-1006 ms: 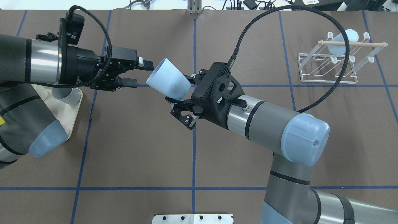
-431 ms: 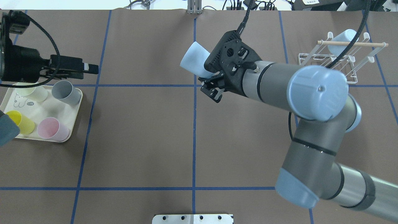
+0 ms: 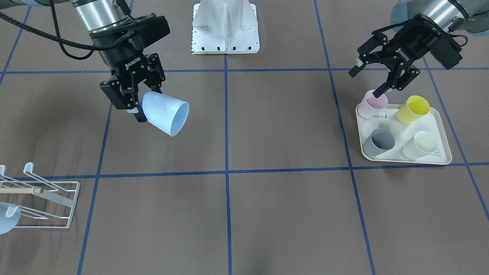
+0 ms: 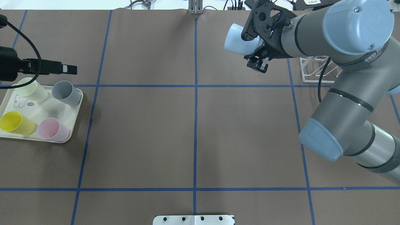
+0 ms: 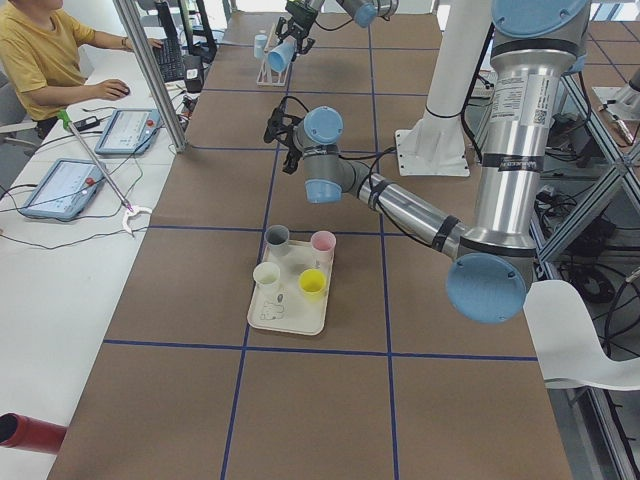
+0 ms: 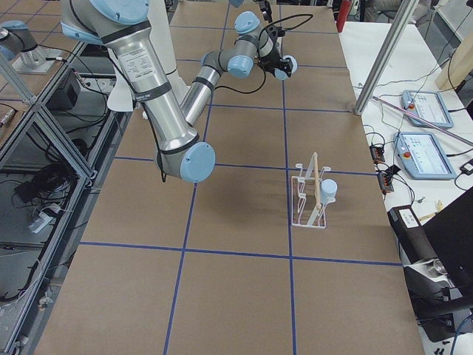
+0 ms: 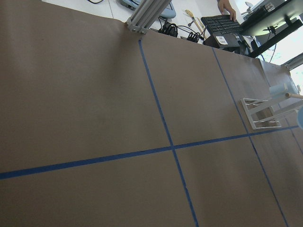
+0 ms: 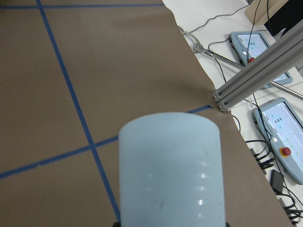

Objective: Transfer IKEA cup to right arm and place on rack

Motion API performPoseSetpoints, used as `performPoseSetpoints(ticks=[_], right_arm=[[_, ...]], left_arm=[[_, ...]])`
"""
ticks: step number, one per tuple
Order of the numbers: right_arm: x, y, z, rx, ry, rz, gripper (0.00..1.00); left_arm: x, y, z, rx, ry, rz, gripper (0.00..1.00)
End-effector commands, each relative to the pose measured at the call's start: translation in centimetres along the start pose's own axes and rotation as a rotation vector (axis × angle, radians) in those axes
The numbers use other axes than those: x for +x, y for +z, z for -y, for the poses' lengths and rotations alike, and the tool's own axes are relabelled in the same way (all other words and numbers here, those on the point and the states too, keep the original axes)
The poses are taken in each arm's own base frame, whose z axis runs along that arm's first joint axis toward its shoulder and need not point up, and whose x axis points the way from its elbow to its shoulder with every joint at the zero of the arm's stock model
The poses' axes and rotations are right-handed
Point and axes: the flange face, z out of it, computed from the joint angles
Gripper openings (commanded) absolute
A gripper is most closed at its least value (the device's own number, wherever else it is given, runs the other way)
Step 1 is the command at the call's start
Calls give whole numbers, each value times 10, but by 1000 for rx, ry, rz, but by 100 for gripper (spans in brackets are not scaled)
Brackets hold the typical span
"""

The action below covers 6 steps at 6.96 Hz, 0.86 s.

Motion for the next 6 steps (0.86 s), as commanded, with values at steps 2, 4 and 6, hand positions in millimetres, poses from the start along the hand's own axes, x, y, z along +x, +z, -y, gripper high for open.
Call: performPoseSetpoints(ticks=[2, 4, 6], right_arm=[[64, 0, -54, -285, -398, -139, 0], [98, -7, -115, -483, -639, -193, 0], [116, -12, -187, -660, -839, -147, 0]], left_arm=[[-4, -7, -1, 0, 23, 23, 100], [-4, -7, -2, 1, 22, 25, 100], [-6, -8, -3, 3, 20, 29, 100]])
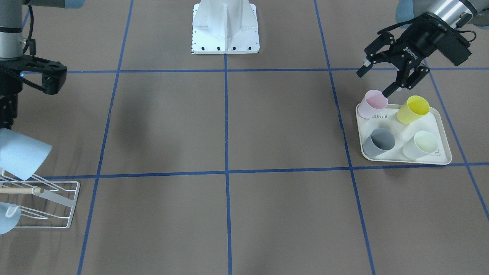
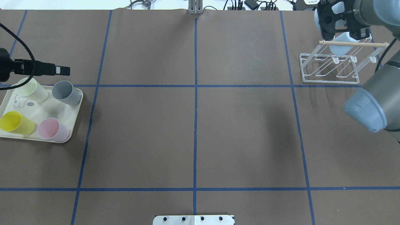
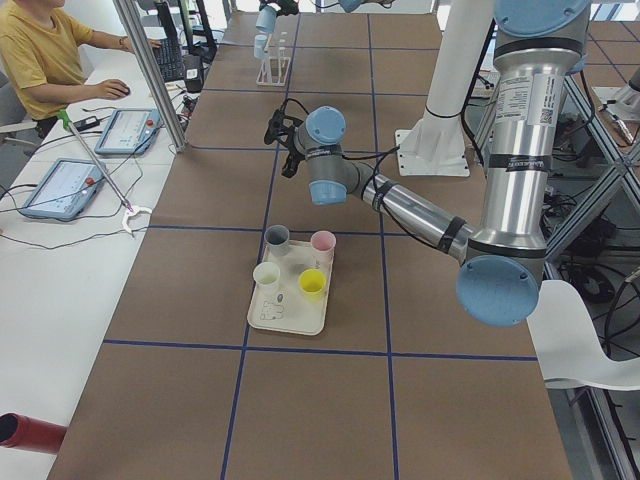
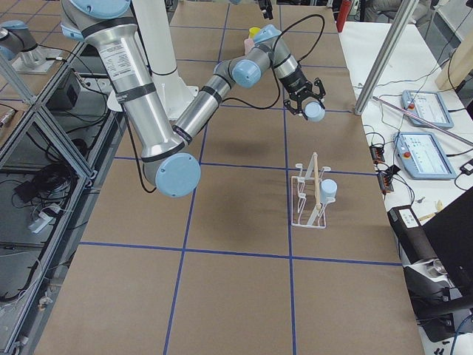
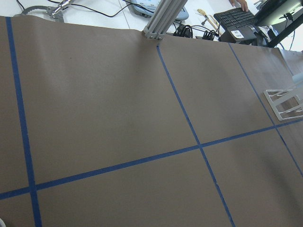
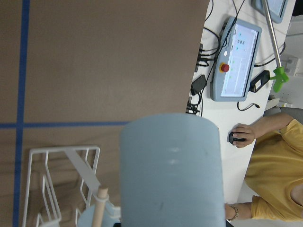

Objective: Transfer IKEA cup to right arm and place on rack

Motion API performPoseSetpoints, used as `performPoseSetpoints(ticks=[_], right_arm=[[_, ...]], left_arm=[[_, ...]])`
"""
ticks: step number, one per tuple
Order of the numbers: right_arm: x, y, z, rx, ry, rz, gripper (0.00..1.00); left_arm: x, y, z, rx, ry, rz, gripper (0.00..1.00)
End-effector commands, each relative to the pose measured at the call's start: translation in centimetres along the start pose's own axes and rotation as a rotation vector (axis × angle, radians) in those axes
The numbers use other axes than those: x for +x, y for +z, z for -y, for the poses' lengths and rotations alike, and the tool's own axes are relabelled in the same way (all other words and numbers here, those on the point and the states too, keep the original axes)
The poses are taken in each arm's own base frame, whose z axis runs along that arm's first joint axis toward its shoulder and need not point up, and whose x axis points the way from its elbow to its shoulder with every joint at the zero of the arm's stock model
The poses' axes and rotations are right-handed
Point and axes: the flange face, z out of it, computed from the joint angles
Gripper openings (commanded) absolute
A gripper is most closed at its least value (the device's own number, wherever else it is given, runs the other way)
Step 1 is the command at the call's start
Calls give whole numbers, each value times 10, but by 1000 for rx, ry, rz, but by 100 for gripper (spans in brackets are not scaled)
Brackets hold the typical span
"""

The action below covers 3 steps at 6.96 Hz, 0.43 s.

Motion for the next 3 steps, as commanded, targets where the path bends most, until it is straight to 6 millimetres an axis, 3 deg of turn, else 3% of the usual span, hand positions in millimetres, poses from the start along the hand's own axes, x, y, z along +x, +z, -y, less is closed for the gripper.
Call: performPoseSetpoints(ticks=[1, 2, 3], right_arm=[[-38, 33, -47, -181, -189, 38, 0], [-58, 47, -48, -219, -208, 64, 0], [-67, 55, -27, -226, -233, 65, 0]], left_arm=[[0, 0, 0, 0, 0, 1, 100], [0, 1, -1, -1, 0, 0, 100], [1, 0, 0, 0, 2, -2, 100]])
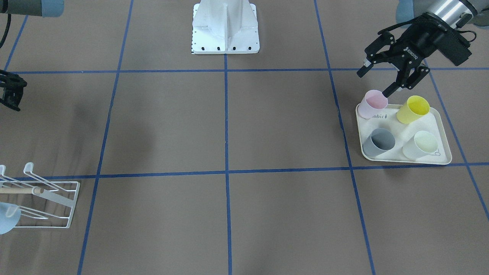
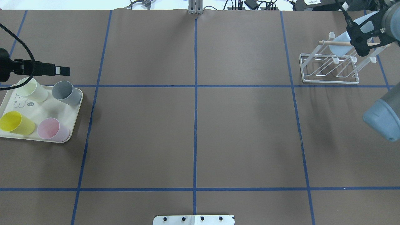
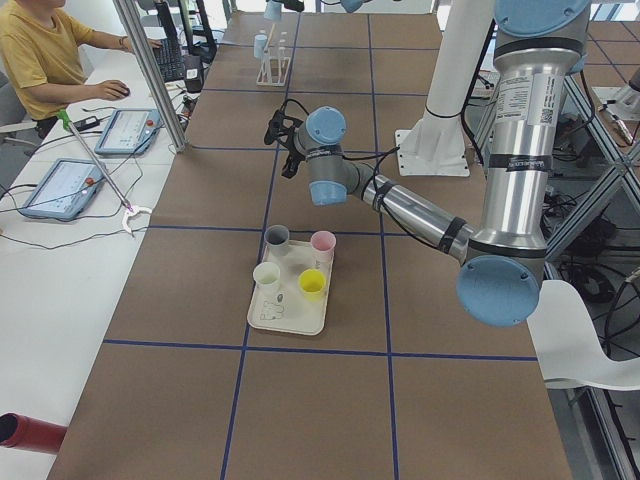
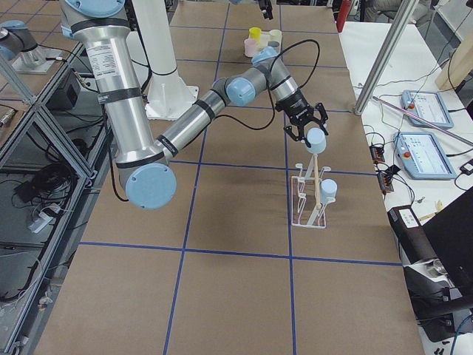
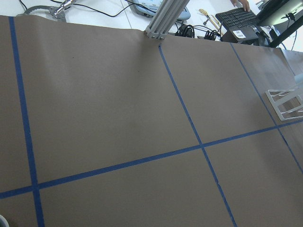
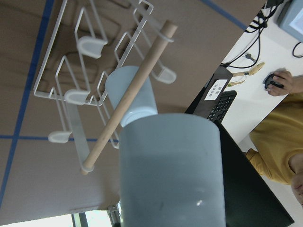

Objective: Transfer IKEA cup to right arm and place on rack

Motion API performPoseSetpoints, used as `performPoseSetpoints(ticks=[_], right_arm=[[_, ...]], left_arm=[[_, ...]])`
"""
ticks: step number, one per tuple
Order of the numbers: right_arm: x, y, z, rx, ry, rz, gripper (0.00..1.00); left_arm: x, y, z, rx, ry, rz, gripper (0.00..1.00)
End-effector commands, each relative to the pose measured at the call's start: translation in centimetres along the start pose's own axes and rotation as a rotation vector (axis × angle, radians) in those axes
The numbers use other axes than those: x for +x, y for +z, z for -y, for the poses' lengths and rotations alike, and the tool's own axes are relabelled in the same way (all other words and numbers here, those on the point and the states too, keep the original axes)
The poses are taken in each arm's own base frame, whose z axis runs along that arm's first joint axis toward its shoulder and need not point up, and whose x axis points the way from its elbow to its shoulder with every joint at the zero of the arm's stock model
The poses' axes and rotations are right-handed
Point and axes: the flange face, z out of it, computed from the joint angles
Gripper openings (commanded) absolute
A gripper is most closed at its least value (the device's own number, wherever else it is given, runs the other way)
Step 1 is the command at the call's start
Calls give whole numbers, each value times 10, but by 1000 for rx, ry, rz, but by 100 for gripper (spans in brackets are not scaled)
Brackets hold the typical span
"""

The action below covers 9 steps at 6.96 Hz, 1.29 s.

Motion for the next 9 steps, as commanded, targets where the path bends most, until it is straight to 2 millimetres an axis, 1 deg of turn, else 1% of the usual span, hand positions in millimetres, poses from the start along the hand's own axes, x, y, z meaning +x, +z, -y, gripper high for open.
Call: performPoseSetpoints(ticks=[1, 2, 3, 4, 5, 6, 8, 9], right_arm=[[-17, 11, 42, -75, -38, -11, 0], [-22, 19, 55, -89, -55, -4, 0], [-41, 30, 66, -117, -68, 11, 0], [-50, 35, 70, -153, -86, 6, 0], [-56, 43, 79, -158, -90, 18, 0], [-60, 52, 88, -166, -98, 29, 0], [-61, 54, 90, -170, -110, 31, 0], [-59, 58, 95, -171, -116, 35, 0]], left_arm=[[3, -1, 0, 2, 4, -5, 100], [4, -2, 0, 3, 6, -7, 100], [5, -2, 0, 4, 7, -8, 100], [7, -3, 1, 5, 9, -10, 100], [7, -3, 1, 5, 9, -10, 100], [7, -3, 1, 5, 9, -10, 100], [7, -3, 1, 5, 9, -10, 100], [7, -3, 1, 5, 7, -10, 100]])
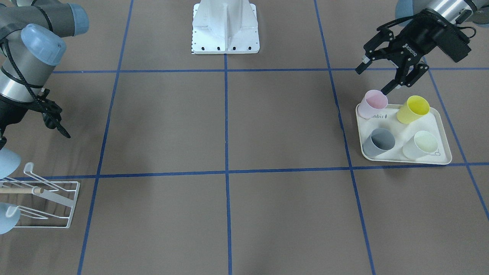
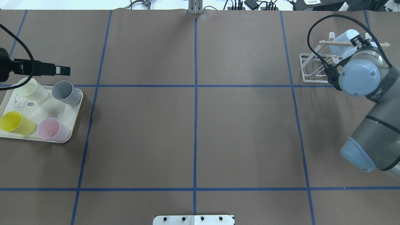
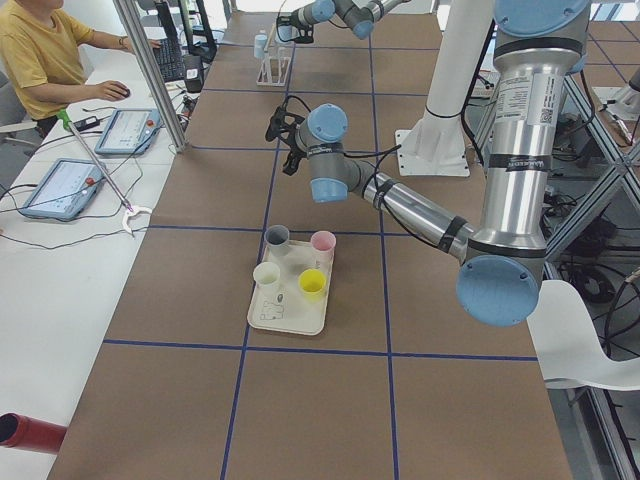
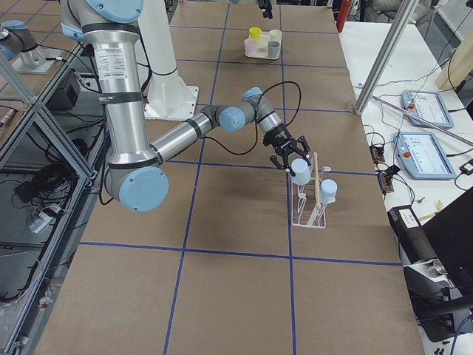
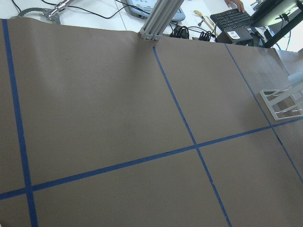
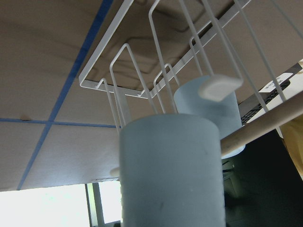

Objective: Transfer IKEA cup to right arm and place on rack

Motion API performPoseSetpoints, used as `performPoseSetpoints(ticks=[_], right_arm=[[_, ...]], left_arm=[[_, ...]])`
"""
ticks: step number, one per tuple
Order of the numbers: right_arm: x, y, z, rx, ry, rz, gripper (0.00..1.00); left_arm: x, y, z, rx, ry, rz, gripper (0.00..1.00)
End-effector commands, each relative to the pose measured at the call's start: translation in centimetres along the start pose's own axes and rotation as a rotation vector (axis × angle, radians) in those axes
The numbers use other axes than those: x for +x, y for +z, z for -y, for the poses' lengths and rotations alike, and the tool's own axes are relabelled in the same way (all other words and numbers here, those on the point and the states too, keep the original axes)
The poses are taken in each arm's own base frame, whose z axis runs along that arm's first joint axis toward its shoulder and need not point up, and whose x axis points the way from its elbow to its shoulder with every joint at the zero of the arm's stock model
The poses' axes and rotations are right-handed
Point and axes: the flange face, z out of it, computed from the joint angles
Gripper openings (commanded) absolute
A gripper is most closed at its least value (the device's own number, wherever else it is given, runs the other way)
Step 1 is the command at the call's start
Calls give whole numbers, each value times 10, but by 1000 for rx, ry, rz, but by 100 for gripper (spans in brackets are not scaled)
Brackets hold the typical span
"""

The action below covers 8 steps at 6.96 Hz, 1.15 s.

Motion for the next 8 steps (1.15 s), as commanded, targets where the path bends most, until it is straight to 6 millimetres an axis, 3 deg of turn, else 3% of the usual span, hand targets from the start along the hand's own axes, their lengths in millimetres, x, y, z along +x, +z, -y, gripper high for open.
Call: performPoseSetpoints(ticks=[1, 2, 4, 5, 7, 8], right_arm=[[1, 4, 9, -1, -16, 7, 0], [0, 6, 10, -3, -19, 9, 0], [-1, 8, 11, -3, -26, 14, 14], [-1, 11, 15, -5, -37, 19, 33], [-1, 20, 18, -2, -29, 5, 98], [-1, 20, 19, -1, -29, 3, 98]], left_arm=[[0, 0, 0, 0, -1, 0, 100], [0, -1, 0, 0, -1, 0, 100], [0, 0, 0, -1, -1, -1, 100], [0, 1, 0, 0, -1, 0, 100], [0, 0, 0, 1, -1, 1, 100], [0, 0, 0, 1, -3, 1, 100]])
